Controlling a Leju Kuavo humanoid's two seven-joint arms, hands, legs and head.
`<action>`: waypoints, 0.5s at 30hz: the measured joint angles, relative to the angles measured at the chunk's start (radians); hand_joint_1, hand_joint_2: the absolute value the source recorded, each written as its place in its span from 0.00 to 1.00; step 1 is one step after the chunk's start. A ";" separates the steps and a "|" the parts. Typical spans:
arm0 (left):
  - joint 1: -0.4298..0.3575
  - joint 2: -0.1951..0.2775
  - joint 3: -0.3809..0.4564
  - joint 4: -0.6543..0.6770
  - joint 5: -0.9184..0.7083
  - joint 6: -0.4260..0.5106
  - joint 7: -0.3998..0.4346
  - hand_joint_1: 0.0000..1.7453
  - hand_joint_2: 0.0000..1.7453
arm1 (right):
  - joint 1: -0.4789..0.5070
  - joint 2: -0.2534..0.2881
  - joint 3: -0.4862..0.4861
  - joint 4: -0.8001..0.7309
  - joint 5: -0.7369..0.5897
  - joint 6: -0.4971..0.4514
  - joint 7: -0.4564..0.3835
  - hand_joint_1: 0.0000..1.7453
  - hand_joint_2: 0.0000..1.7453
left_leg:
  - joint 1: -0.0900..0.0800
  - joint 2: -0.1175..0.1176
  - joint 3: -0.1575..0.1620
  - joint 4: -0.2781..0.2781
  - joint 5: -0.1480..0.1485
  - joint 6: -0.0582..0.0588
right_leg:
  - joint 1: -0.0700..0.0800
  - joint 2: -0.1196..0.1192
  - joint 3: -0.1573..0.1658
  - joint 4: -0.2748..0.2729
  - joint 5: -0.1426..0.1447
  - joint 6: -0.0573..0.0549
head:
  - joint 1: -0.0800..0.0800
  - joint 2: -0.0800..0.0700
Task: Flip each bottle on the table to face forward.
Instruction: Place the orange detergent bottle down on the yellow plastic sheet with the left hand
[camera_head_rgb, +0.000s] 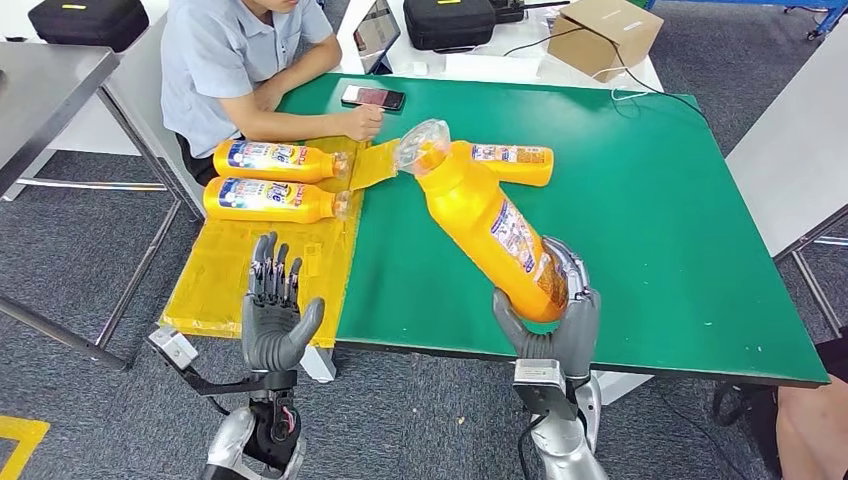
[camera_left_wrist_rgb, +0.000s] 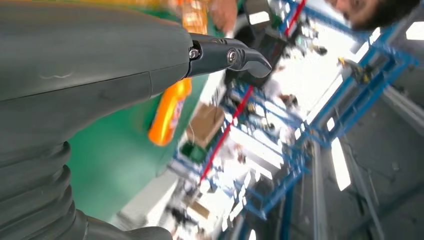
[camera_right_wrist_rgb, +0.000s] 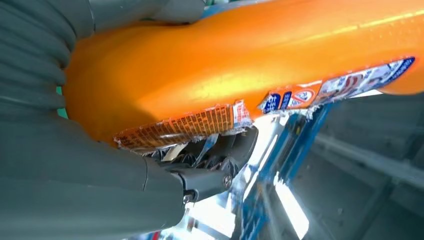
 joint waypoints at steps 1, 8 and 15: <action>0.006 0.001 -0.007 -0.002 -0.008 -0.036 -0.007 0.00 1.00 | -0.002 0.000 0.005 0.003 0.007 0.039 0.004 1.00 1.00 | 0.000 0.000 0.000 0.000 0.000 0.000 | 0.000 0.000 0.000 0.000 0.000 0.000 | 0.000 0.000; 0.016 0.006 -0.051 -0.009 -0.091 -0.186 -0.010 0.00 1.00 | -0.069 0.014 0.098 0.183 0.191 0.176 0.035 1.00 1.00 | 0.000 0.000 0.000 0.000 0.000 0.000 | 0.001 0.000 0.000 0.000 0.000 0.000 | 0.000 0.000; -0.004 0.012 -0.059 0.022 -0.038 -0.296 0.025 0.00 1.00 | -0.143 0.052 0.194 0.376 0.265 0.141 0.032 1.00 1.00 | 0.001 0.000 0.000 0.000 0.000 0.000 | 0.001 0.000 0.000 0.000 0.000 0.000 | 0.000 0.000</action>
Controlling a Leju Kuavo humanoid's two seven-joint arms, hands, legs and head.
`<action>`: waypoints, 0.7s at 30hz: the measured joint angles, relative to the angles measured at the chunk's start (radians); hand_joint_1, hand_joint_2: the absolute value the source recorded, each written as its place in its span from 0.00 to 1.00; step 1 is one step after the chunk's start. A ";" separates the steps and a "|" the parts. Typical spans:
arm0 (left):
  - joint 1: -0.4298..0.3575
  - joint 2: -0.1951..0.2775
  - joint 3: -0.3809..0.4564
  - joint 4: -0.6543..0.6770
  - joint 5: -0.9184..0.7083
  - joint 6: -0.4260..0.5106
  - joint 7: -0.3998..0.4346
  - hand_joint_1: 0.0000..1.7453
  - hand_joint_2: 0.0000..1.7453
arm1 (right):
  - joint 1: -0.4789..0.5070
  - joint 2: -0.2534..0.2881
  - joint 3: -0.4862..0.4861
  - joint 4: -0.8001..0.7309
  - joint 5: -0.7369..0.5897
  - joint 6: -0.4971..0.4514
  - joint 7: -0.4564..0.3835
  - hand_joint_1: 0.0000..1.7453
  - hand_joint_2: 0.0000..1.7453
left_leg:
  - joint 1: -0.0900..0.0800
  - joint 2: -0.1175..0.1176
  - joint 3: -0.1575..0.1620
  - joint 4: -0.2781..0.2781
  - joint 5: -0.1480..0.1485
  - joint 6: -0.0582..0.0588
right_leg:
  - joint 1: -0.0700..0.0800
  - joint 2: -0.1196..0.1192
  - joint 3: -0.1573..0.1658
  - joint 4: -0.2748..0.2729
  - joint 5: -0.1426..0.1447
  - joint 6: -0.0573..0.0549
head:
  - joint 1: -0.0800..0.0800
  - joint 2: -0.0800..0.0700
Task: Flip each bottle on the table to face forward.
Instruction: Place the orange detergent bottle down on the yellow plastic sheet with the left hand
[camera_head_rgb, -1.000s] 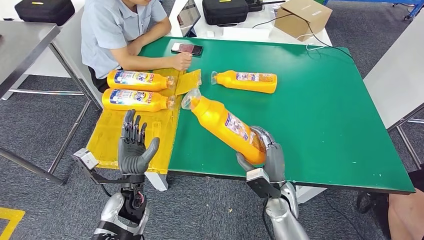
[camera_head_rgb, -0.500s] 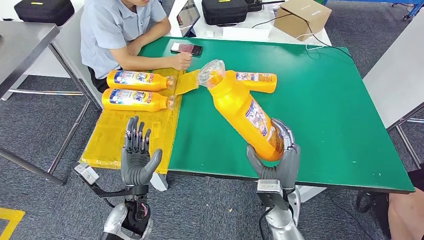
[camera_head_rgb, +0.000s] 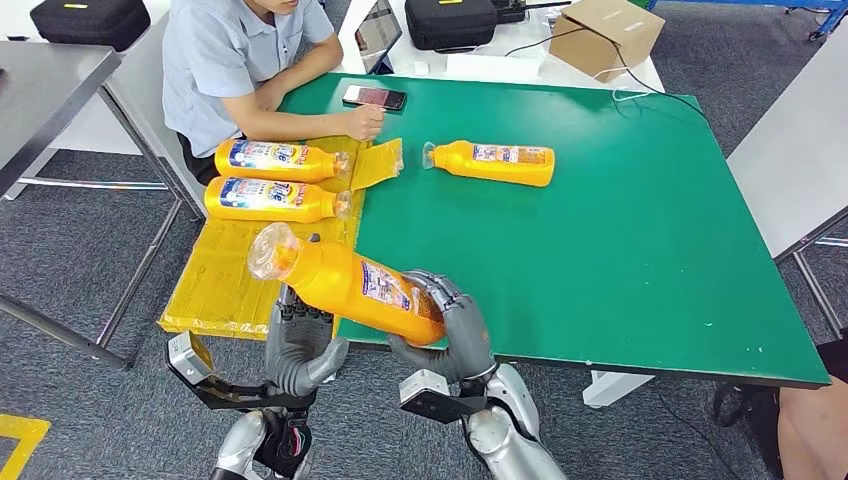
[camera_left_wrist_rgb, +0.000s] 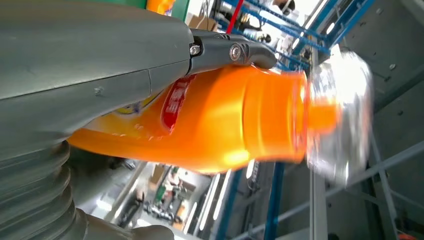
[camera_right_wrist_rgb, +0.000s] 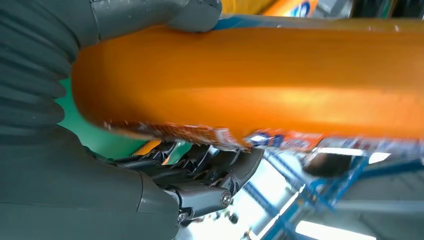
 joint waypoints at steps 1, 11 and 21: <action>-0.004 0.002 0.000 0.006 0.011 -0.011 0.008 0.00 1.00 | -0.006 0.003 0.012 0.019 0.004 0.000 -0.008 1.00 1.00 | 0.000 0.000 0.000 0.000 0.000 0.000 | 0.000 0.000 0.000 0.000 0.000 0.000 | 0.000 0.000; -0.026 0.019 0.007 0.054 0.077 -0.067 0.050 0.00 1.00 | -0.045 0.015 0.052 0.121 0.008 -0.002 -0.033 1.00 1.00 | 0.000 0.000 0.000 0.000 0.000 0.000 | 0.000 0.000 0.000 0.000 0.000 0.000 | 0.000 0.000; -0.040 0.019 0.012 0.076 0.123 -0.094 0.082 0.00 1.00 | -0.050 0.018 0.073 0.139 -0.002 -0.049 -0.034 1.00 1.00 | 0.000 0.000 0.000 0.000 0.000 0.000 | 0.000 0.000 -0.001 0.000 0.000 0.000 | 0.000 0.000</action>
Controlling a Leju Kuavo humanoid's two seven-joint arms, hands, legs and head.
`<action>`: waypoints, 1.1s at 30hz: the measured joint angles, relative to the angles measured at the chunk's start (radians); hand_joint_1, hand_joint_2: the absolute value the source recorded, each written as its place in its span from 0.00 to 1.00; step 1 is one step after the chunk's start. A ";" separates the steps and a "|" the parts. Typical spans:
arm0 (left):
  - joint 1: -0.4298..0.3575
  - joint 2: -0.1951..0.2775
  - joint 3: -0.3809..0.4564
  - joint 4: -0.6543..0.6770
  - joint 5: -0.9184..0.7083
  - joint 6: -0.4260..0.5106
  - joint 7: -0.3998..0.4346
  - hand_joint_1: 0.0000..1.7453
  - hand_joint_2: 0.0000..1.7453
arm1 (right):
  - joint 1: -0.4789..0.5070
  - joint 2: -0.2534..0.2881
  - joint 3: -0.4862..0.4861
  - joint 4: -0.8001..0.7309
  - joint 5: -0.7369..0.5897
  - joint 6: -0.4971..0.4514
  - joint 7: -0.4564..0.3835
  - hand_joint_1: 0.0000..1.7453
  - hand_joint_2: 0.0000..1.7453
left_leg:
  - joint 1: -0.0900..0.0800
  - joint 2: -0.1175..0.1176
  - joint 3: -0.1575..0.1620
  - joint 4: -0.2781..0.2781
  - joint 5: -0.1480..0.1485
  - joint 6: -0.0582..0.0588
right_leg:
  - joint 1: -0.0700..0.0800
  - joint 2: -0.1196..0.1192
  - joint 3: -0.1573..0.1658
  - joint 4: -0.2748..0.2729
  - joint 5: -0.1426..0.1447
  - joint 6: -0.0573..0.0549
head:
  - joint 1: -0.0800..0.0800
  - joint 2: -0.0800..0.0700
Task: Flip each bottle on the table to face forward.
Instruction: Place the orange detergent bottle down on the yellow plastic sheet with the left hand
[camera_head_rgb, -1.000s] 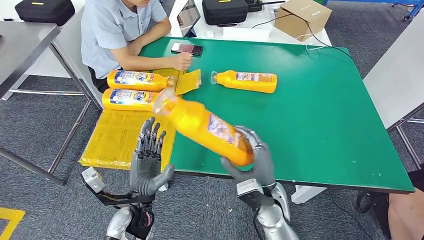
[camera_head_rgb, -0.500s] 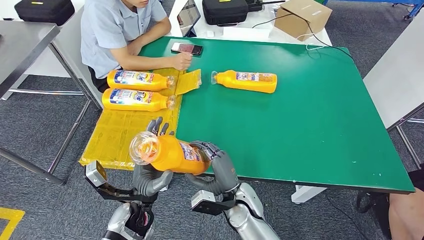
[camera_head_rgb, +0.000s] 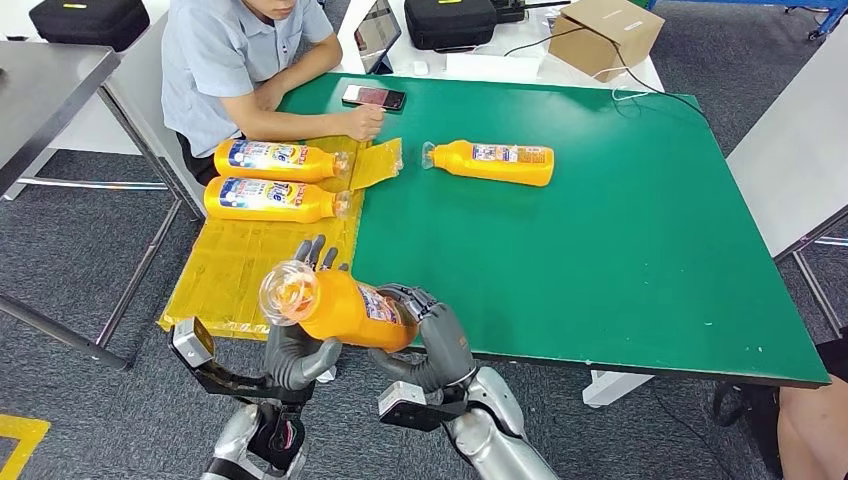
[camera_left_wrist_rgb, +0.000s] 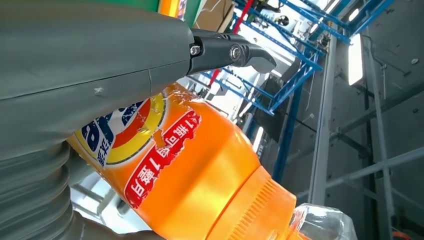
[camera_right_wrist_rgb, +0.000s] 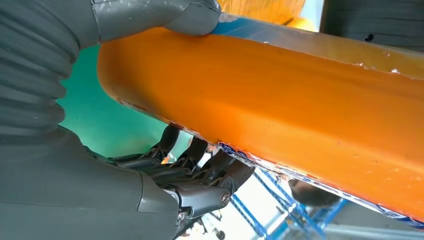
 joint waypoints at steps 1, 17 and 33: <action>-0.006 0.000 0.000 0.006 0.003 -0.004 0.003 0.00 1.00 | -0.001 0.000 0.007 0.001 -0.006 -0.008 0.000 1.00 1.00 | 0.000 0.000 0.000 0.000 0.000 0.000 | 0.000 0.000 0.000 0.000 0.000 0.000 | 0.000 0.000; -0.050 0.038 -0.056 0.009 -0.470 0.278 -0.141 0.00 1.00 | -0.018 -0.002 0.040 0.010 0.023 -0.033 0.059 1.00 1.00 | 0.000 0.000 0.000 0.000 0.000 0.000 | 0.000 0.000 0.000 0.000 0.000 0.000 | 0.000 0.000; -0.069 0.067 -0.063 0.034 -0.467 0.284 -0.054 1.00 1.00 | -0.019 -0.006 0.052 0.008 0.079 -0.044 0.092 1.00 1.00 | 0.000 0.000 0.000 0.000 0.000 0.000 | 0.000 0.000 0.000 0.000 0.000 0.000 | 0.000 0.000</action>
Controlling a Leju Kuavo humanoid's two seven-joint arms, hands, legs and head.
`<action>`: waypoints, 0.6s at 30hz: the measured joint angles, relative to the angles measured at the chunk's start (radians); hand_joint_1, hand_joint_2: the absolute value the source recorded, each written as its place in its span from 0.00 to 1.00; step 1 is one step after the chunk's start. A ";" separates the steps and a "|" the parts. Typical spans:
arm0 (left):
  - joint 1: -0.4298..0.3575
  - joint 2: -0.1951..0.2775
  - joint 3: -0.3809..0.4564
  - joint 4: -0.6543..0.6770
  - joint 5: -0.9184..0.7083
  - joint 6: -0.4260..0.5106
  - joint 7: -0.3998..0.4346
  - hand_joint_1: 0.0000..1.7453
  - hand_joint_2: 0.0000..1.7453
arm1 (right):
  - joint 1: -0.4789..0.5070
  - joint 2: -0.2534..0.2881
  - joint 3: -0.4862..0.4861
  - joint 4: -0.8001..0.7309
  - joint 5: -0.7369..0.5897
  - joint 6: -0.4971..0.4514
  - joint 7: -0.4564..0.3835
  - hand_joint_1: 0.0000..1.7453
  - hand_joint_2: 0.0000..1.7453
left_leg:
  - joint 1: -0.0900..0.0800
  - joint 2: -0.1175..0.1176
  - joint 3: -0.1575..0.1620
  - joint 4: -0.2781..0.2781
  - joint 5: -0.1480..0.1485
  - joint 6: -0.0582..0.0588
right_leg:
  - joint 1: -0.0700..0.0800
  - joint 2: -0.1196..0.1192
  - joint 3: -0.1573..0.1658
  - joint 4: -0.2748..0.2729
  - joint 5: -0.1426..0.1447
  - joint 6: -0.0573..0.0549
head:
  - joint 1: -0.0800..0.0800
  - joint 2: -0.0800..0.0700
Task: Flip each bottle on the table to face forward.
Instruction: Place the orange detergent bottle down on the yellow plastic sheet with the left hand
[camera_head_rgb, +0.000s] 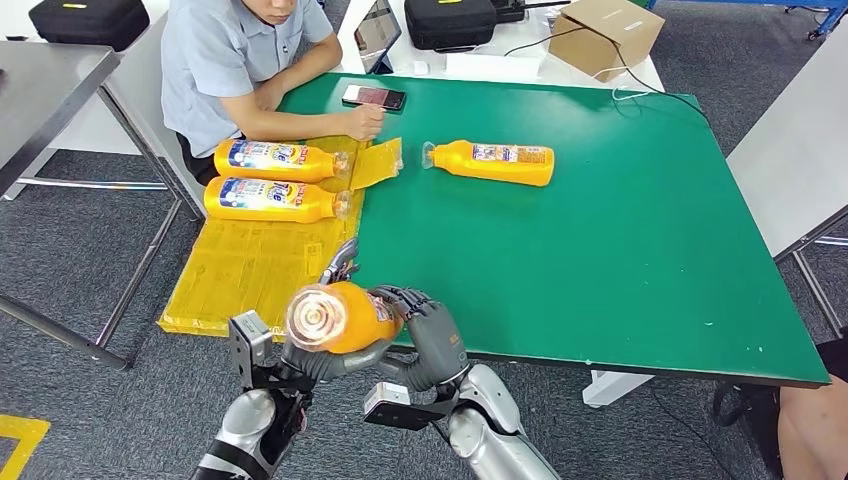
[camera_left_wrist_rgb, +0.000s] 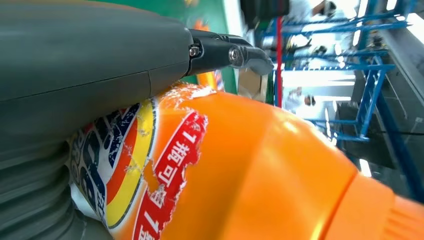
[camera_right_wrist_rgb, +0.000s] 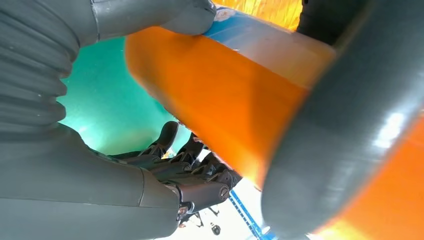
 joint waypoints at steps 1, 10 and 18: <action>-0.006 0.000 0.005 0.008 0.033 -0.019 0.014 1.00 1.00 | 0.000 0.000 0.000 0.000 0.001 -0.007 -0.001 1.00 1.00 | 0.000 0.000 0.000 0.000 0.000 0.000 | 0.000 0.000 0.000 0.000 0.000 0.000 | 0.000 0.000; -0.041 -0.009 0.023 0.063 0.189 -0.036 0.088 1.00 1.00 | -0.009 0.000 0.000 0.023 -0.002 -0.057 -0.014 1.00 1.00 | 0.000 0.000 0.000 0.000 0.000 0.000 | 0.000 0.000 0.000 0.000 0.000 0.000 | 0.000 0.000; -0.061 -0.012 0.021 0.079 0.219 0.004 0.109 1.00 1.00 | -0.016 0.005 0.013 0.048 -0.020 -0.093 -0.018 0.00 1.00 | 0.000 0.000 0.000 0.000 0.000 0.000 | 0.000 0.000 0.000 0.000 0.000 0.000 | 0.000 0.000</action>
